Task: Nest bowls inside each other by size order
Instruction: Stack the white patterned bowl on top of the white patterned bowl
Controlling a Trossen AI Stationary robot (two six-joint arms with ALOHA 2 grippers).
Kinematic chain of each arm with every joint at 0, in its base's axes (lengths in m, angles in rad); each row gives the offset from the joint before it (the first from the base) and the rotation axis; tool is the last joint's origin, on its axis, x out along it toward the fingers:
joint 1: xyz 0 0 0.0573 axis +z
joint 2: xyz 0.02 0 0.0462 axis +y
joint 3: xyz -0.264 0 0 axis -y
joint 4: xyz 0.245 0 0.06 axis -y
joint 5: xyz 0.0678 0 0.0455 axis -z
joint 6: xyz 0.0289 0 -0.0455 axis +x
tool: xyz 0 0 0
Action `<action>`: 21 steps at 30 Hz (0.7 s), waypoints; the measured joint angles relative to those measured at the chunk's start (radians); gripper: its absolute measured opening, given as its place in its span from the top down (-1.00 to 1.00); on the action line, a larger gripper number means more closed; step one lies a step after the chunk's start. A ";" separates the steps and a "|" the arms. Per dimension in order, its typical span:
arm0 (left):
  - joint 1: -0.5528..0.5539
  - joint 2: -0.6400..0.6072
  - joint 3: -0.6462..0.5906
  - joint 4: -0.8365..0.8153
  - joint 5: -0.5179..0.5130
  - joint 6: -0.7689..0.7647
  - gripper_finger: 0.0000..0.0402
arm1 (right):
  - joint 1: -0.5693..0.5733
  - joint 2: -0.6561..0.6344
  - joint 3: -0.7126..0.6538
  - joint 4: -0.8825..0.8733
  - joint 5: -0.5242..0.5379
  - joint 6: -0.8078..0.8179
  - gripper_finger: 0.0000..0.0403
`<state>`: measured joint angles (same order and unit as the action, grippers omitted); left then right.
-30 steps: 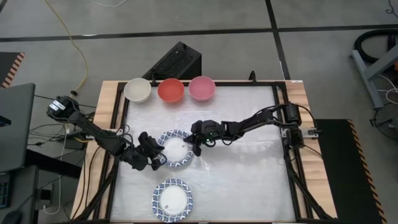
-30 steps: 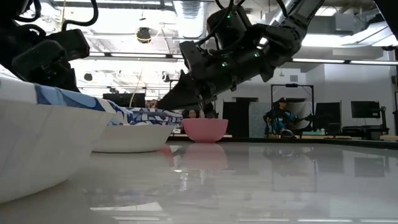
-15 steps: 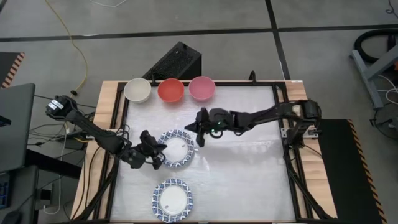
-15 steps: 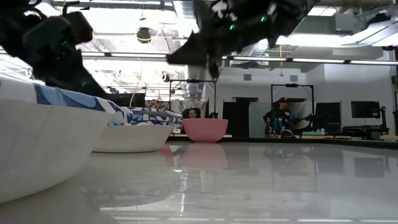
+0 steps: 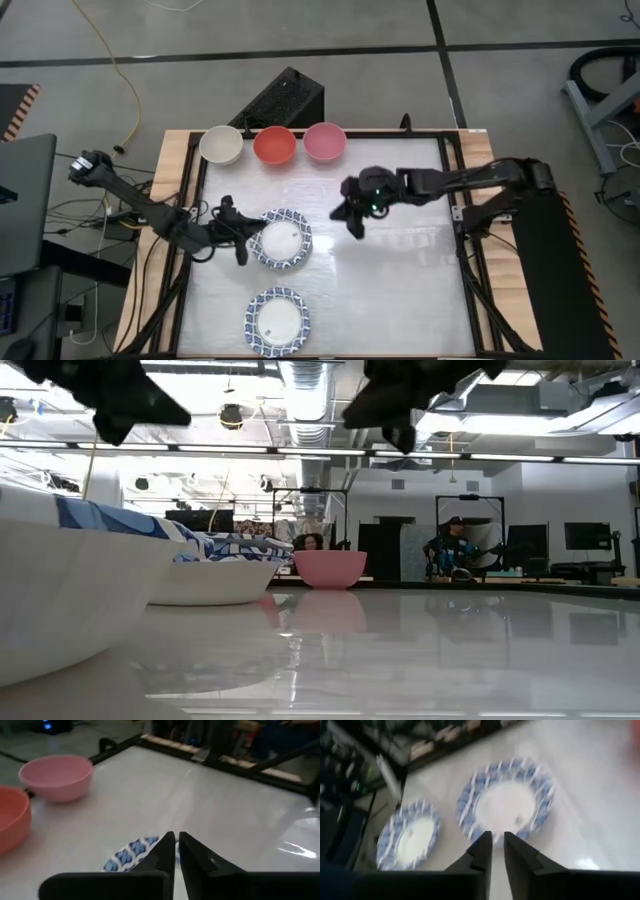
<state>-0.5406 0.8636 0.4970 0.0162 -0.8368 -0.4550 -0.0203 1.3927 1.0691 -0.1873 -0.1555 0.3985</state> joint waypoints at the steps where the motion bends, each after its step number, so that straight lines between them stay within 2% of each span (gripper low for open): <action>1: 0.000 -0.020 0.005 0.000 0.019 0.008 0.89 | 0.021 -0.001 0.000 -0.027 0.000 0.012 0.60; 6: 0.000 -0.125 0.036 -0.002 0.116 0.028 0.74 | 0.134 0.016 0.000 -0.065 0.002 0.078 0.38; 11: 0.000 -0.221 0.048 -0.006 0.181 0.028 0.60 | 0.215 0.042 0.001 -0.052 0.085 0.195 0.21; 16: 0.000 -0.278 0.047 -0.029 0.215 0.021 0.52 | 0.286 0.113 0.000 -0.032 0.132 0.314 0.14; 21: 0.000 -0.308 0.047 -0.047 0.235 0.014 0.51 | 0.334 0.198 -0.001 0.086 0.136 0.440 0.13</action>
<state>-0.5407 0.5560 0.5442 -0.0306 -0.6022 -0.4412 0.3136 1.5902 1.0680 -0.1011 -0.0193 0.8382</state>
